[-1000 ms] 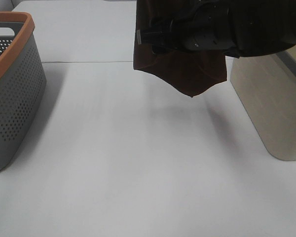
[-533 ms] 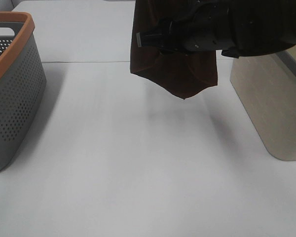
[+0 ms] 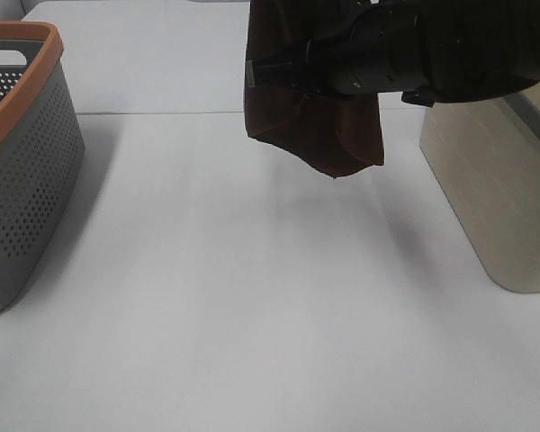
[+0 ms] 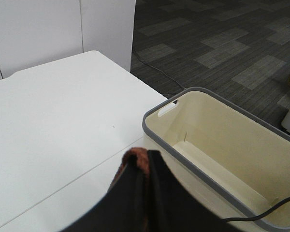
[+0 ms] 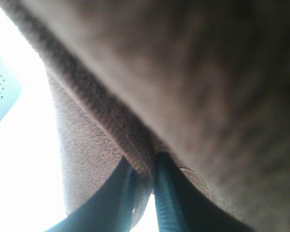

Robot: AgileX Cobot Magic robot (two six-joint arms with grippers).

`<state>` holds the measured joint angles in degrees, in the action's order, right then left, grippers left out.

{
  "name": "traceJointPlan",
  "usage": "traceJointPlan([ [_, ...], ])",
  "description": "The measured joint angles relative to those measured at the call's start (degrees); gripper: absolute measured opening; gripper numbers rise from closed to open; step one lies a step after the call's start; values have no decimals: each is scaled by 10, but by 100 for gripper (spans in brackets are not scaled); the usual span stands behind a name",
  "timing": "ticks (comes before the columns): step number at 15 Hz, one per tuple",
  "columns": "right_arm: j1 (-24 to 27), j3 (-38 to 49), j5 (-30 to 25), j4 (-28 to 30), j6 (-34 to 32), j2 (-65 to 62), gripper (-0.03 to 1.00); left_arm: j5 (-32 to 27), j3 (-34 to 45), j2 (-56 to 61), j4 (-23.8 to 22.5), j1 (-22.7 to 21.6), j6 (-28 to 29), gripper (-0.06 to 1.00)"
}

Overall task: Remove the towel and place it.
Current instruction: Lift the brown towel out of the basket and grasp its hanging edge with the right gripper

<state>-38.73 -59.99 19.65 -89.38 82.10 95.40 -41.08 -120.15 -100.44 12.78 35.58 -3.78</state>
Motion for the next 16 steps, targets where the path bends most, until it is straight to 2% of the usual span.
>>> traceJointPlan([
  [2,0,0,0,0,0,0,17,3,0,0,-1,0,0,0],
  [3,0,0,0,0,0,0,22,3,0,0,-1,0,0,0],
  [6,0,0,0,0,0,0,47,11,0,0,1,0,0,0],
  [8,0,0,0,0,0,0,55,23,0,0,6,0,0,0],
  [16,0,0,10,0,19,0,54,35,0,0,7,0,0,0],
])
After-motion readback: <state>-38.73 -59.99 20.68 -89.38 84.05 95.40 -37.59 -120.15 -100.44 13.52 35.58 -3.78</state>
